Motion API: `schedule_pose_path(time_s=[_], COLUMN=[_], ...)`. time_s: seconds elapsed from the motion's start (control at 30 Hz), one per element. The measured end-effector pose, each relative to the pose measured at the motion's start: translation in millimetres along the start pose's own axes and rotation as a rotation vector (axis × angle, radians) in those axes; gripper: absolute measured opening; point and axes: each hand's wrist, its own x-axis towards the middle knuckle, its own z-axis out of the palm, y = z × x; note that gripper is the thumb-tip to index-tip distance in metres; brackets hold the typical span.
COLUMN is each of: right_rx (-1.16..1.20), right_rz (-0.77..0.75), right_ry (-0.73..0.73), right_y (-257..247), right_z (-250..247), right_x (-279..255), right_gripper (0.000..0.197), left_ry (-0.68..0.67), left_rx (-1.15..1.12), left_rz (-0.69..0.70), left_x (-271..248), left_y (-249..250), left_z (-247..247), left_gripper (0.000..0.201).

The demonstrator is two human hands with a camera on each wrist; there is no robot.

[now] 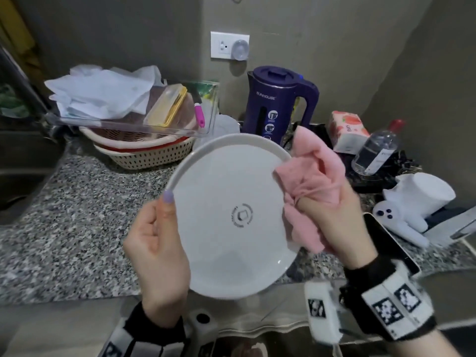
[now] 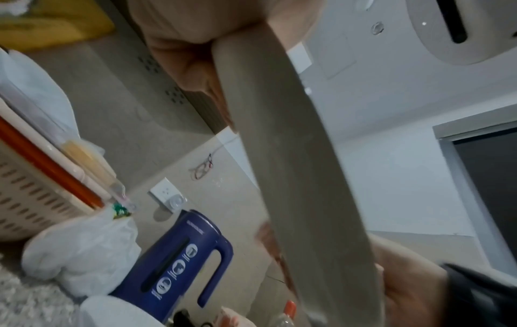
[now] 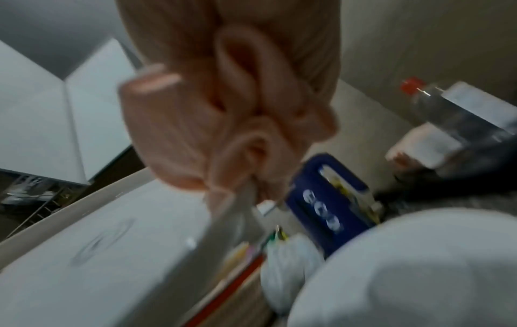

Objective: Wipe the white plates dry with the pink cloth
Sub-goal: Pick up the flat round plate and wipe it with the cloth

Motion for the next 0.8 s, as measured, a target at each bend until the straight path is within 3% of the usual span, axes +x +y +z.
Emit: schedule_pose_path(time_s=[0.13,0.2,0.3,0.4,0.47,0.53,0.6,0.73,0.8], right_rx=[0.203,0.34,0.517,0.698,0.695,0.605,0.424,-0.053,-0.498], right_rz=[0.154,0.236,0.409,0.477,0.395,0.291,0.194,-0.077,-0.288], right_ry=[0.189,0.228,0.162,0.229,0.227,0.21,0.19,0.084,0.054], right_y=[27,37,50,55,53,44,28,-8,-10], right_z=[10,17,44,66,60,44,26,17,29], right_x=[-18,-24,-48,-62,-55,-41,-26,-16,-21], right_gripper=[0.025,0.029,0.043,0.024,0.021,0.029,0.028,0.016,0.023], left_ry=[0.078,0.145,0.247,0.181,0.037,-0.121,-0.179,-0.036,0.001], left_rx=[-0.008,-0.04,-0.098,-0.029,0.015,0.007,-0.016,-0.078,-0.05], left_rz=[-0.008,-0.043,-0.038,0.137,0.226,0.226,0.179,0.009,-0.049], left_x=[2,-1,-2,-7,-8,0,16,26,20], left_y=[-11,-17,-20,-15,-10,-4,-1,-1,-7], left_z=[5,11,23,27,23,20,18,19,22], left_gripper=[0.03,0.031,0.027,0.031,0.032,0.031,0.04,0.032,0.029])
